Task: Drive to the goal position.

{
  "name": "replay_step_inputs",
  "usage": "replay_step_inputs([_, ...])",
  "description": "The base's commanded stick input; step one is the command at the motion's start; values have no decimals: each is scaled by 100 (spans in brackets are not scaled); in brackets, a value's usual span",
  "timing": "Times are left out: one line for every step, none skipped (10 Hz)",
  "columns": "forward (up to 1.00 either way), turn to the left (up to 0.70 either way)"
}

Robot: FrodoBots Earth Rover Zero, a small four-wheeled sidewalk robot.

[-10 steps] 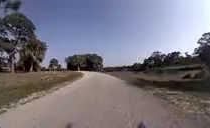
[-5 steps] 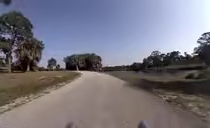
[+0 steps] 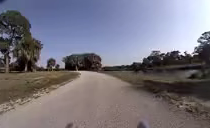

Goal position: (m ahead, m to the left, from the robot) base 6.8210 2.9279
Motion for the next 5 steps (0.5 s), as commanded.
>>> replay_step_inputs([100,4])
replay_step_inputs([100,4])
replay_step_inputs([100,4])
replay_step_inputs([100,4])
replay_step_inputs([100,4])
